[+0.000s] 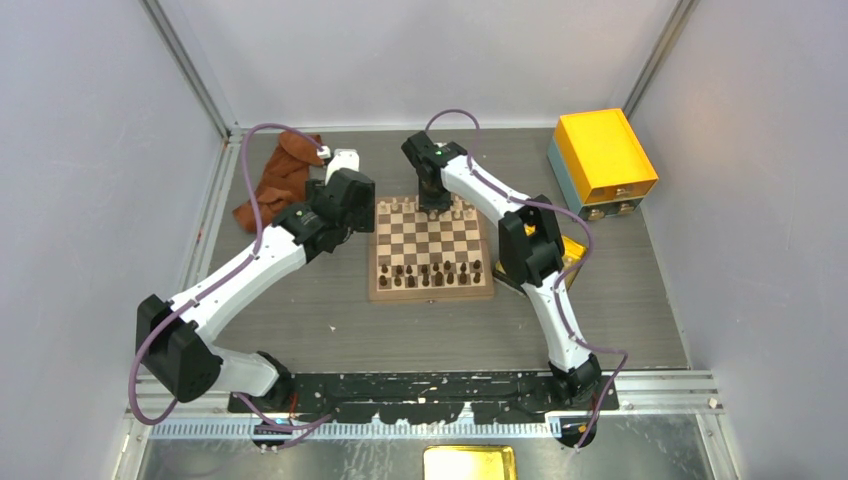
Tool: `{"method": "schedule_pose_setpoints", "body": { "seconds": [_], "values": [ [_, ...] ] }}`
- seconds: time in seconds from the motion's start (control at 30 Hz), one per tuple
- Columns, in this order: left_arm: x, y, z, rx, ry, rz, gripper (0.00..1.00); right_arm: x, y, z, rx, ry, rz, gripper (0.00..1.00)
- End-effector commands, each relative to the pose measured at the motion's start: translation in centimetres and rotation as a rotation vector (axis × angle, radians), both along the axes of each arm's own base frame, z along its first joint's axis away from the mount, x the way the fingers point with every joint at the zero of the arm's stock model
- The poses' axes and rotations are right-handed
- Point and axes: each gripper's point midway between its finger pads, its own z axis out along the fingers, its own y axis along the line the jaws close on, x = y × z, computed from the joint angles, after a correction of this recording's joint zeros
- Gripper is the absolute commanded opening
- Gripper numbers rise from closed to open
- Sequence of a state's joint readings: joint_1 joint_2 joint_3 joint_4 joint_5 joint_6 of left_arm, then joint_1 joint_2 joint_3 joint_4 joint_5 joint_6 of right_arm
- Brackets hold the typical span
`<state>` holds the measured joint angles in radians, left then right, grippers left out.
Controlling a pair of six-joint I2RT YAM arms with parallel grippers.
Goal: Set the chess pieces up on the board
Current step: Place the chess piece on the chessboard, then pick up the chess piece from the storage box.
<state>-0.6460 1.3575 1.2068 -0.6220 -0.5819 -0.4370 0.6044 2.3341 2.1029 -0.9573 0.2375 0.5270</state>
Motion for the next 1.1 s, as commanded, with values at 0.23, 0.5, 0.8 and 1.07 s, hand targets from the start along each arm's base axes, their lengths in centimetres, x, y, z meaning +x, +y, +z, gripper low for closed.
{"method": "schedule_pose_setpoints", "body": {
  "seconds": [0.23,0.5,0.8,1.07],
  "values": [
    [1.0,-0.5,1.5,-0.038,-0.053,0.009,0.82,0.9,-0.1,5.3,0.048,-0.112,0.000,0.34],
    [1.0,-0.6,1.7,-0.040,-0.056,0.008,0.82,0.9,0.1,6.6,0.067,-0.129,0.012,0.34],
    [1.1,-0.5,2.0,-0.039,-0.064,0.014,0.82,0.4,-0.7,10.0,0.072,-0.197,-0.004,0.35],
    [1.5,-3.2,4.7,-0.036,-0.122,-0.112,0.85,-2.4,-7.2,13.9,0.037,-0.296,-0.164,0.34]
  ]
}}
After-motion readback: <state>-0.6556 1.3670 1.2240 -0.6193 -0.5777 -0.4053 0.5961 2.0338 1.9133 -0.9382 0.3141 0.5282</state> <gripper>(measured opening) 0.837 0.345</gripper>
